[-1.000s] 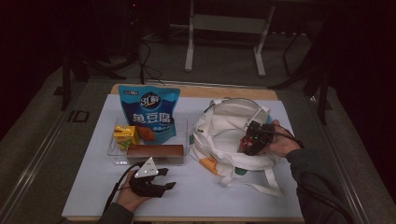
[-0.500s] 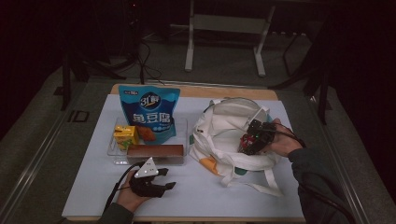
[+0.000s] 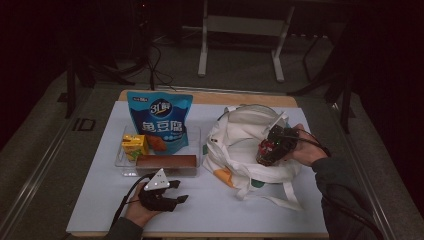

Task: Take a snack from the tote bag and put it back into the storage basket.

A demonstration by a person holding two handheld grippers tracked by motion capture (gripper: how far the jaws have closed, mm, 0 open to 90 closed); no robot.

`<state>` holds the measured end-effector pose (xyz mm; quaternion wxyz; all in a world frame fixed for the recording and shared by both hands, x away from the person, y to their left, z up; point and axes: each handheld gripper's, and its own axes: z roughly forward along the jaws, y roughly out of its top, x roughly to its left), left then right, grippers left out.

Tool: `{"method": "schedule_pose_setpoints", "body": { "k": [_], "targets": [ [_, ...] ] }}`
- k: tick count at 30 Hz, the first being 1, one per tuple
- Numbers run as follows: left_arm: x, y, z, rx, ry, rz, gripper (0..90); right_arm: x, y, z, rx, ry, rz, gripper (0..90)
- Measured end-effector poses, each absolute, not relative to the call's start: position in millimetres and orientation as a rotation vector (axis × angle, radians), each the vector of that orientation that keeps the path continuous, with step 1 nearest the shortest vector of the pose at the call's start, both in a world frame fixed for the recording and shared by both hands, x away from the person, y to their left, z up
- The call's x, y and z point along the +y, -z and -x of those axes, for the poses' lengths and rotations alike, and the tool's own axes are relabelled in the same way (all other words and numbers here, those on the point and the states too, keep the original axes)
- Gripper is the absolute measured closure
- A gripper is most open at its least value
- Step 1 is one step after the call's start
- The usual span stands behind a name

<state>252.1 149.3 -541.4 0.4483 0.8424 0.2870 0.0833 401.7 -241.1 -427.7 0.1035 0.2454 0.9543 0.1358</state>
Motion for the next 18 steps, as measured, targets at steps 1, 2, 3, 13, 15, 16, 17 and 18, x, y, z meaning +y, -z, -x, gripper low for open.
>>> {"method": "schedule_pose_setpoints", "body": {
  "k": [1,2,3,13,15,16,17,18],
  "targets": [
    [149,541,-252,0.71,-0.206,-2.085,39.3,-241,428,-402,2.815,-0.401,-0.724,23.9],
    [149,541,-252,0.71,-0.206,-2.085,39.3,-241,427,-402,2.812,-0.405,-0.721,23.9],
    [149,541,-252,0.71,-0.206,-2.085,39.3,-241,425,-401,2.81,-0.41,-0.711,24.0],
    [149,541,-252,0.71,-0.207,-2.085,39.3,-238,417,-399,2.809,-0.428,-0.686,24.1],
    [149,541,-252,0.709,-0.207,-2.085,39.3,-236,415,-398,2.806,-0.437,-0.675,24.1],
    [149,541,-252,0.71,-0.206,-2.085,39.3,-235,414,-397,2.804,-0.44,-0.674,24.1],
    [149,541,-252,0.71,-0.206,-2.085,39.3,-235,413,-397,2.805,-0.443,-0.668,24.0],
    [149,541,-252,0.71,-0.207,-2.084,39.3,-233,412,-397,2.806,-0.443,-0.66,24.1]
  ]
}}
